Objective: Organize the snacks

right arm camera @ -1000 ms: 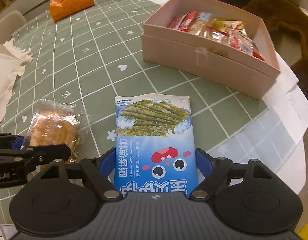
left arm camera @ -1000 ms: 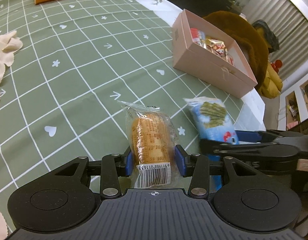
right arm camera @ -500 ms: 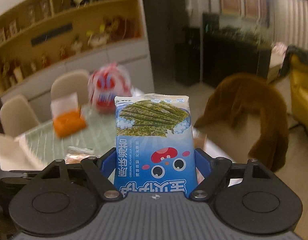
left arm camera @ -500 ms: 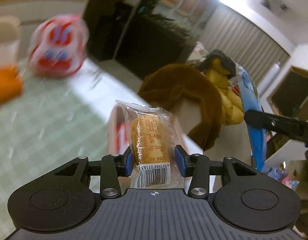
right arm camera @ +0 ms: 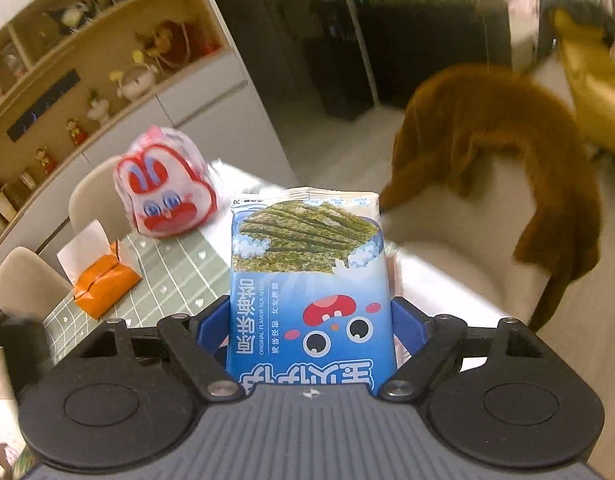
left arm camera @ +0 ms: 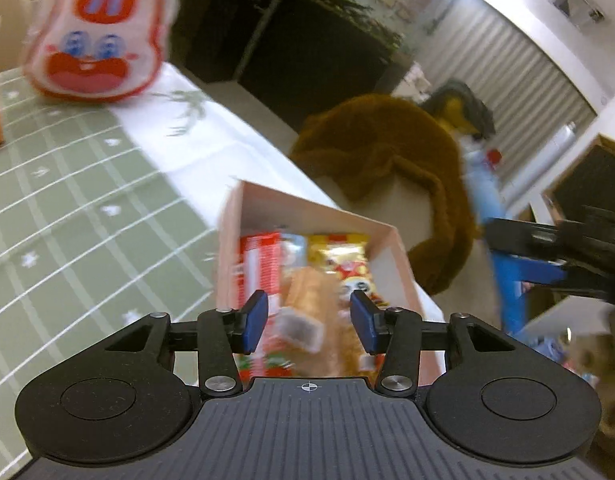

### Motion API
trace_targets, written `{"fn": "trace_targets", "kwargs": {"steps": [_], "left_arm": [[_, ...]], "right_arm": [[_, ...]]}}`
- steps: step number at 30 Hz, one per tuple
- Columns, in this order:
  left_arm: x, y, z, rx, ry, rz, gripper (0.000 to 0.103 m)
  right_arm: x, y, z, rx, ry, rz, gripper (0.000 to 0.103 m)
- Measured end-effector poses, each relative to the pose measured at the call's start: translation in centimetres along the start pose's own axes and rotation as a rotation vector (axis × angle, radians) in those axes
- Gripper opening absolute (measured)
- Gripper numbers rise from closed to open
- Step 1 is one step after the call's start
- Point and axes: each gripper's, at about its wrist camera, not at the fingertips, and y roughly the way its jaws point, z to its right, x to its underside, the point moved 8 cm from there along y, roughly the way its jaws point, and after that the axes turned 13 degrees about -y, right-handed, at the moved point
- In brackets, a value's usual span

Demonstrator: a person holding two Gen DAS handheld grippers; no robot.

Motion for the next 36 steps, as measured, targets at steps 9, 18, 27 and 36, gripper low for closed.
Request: {"fn": "trace_targets", "kwargs": {"steps": [9,18,27,36], "left_arm": [[3.1,-2.6,-5.5,-0.033,-0.058,-0.012,0.051],[9.4,-5.2,-8.5,-0.147,0.072,-0.009,0.051],[14.5,-7.7,-10.8,-0.194,0.185,0.041,0.050],[16.9,-8.7,-10.6,-0.234,0.339,0.126,0.050]], "right_arm": [[1.5,8.1,-2.7,0.141,-0.078,-0.134,0.086],[4.4,6.3,-3.4,0.230,-0.128,-0.043,0.086],[15.6,1.7,-4.8,0.205,0.066,0.056,0.089],[24.0,3.0,-7.5,0.341,-0.025,-0.053,0.094]]}}
